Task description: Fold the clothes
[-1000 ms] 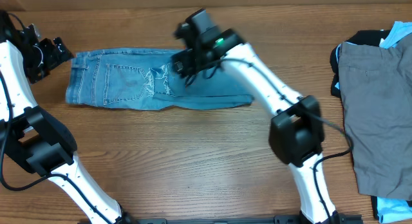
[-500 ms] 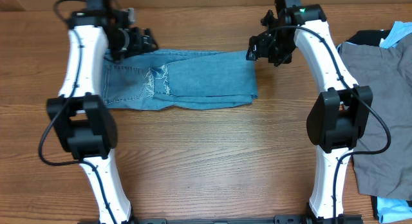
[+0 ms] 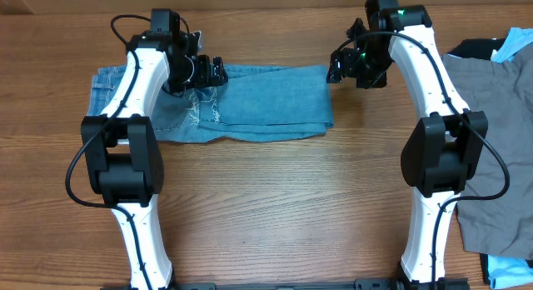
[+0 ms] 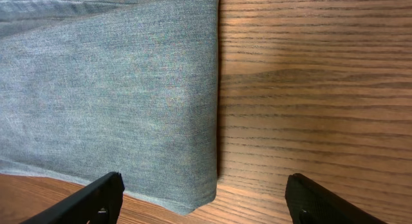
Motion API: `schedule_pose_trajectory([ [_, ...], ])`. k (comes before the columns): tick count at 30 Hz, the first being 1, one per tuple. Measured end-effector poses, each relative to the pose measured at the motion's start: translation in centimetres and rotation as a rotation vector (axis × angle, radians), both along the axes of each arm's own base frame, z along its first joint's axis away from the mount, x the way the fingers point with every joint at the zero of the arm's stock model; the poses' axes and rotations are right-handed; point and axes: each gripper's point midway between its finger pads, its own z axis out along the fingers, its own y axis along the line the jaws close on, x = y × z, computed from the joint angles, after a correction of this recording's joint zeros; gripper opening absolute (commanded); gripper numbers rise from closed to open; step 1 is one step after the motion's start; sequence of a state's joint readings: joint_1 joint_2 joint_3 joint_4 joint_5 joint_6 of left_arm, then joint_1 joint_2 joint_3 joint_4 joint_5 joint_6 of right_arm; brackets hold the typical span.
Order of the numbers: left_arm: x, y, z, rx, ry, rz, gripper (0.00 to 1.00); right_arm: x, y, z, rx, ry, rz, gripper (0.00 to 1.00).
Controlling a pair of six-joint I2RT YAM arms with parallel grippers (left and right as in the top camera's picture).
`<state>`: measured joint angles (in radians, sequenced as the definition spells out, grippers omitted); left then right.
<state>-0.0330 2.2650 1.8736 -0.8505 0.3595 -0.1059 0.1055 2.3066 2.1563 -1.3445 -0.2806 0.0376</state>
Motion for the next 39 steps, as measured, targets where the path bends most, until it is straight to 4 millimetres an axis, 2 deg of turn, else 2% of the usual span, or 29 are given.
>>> schedule_pose_trajectory([
  [5,0.2,0.3,-0.2,0.023,-0.007,0.007,0.91,0.0,0.0,0.0,0.0,-0.001,0.004,0.86],
  [10,-0.1,-0.4,-0.4,0.029,-0.002,-0.008,0.8,0.2,0.0,0.0,0.001,-0.01,0.005,0.88],
  [13,-0.2,-1.2,-0.4,0.03,-0.005,-0.025,0.65,0.2,0.0,0.0,0.001,-0.012,0.005,0.89],
  [15,-0.2,-1.8,-0.4,0.031,-0.013,-0.042,0.5,0.3,0.0,0.0,0.001,-0.016,0.005,0.89],
  [16,0.0,-2.2,-0.3,0.032,-0.023,-0.053,0.47,0.4,0.0,0.1,0.001,-0.017,0.005,0.89],
  [17,0.1,-2.4,-0.2,0.032,-0.032,-0.058,0.45,0.4,0.0,0.1,0.001,-0.017,0.005,0.9],
  [19,0.1,-2.6,-0.2,0.032,-0.034,-0.063,0.5,0.4,0.0,0.0,-0.003,-0.018,0.005,0.9],
  [27,0.2,-1.7,-0.6,0.092,-0.038,-0.062,0.53,0.5,-0.1,0.0,-0.009,-0.022,0.004,0.91],
  [28,0.2,-1.7,-0.7,0.095,-0.039,-0.07,0.45,0.6,-0.1,0.0,-0.009,-0.025,0.003,0.91],
  [30,0.0,-2.0,-1.2,0.108,-0.036,-0.098,0.22,0.6,-0.1,0.0,-0.009,-0.027,0.003,0.91],
  [33,-0.2,-2.4,-1.8,0.12,-0.034,-0.129,0.08,0.8,-0.1,0.1,-0.008,-0.034,0.003,0.91],
  [34,-0.1,-2.4,-1.8,0.119,-0.033,-0.127,0.04,0.8,-0.1,0.1,-0.008,-0.037,0.004,0.91],
  [39,0.2,-2.5,-1.3,0.127,-0.054,-0.152,0.04,0.9,-0.1,0.1,-0.008,-0.039,0.004,0.92],
])
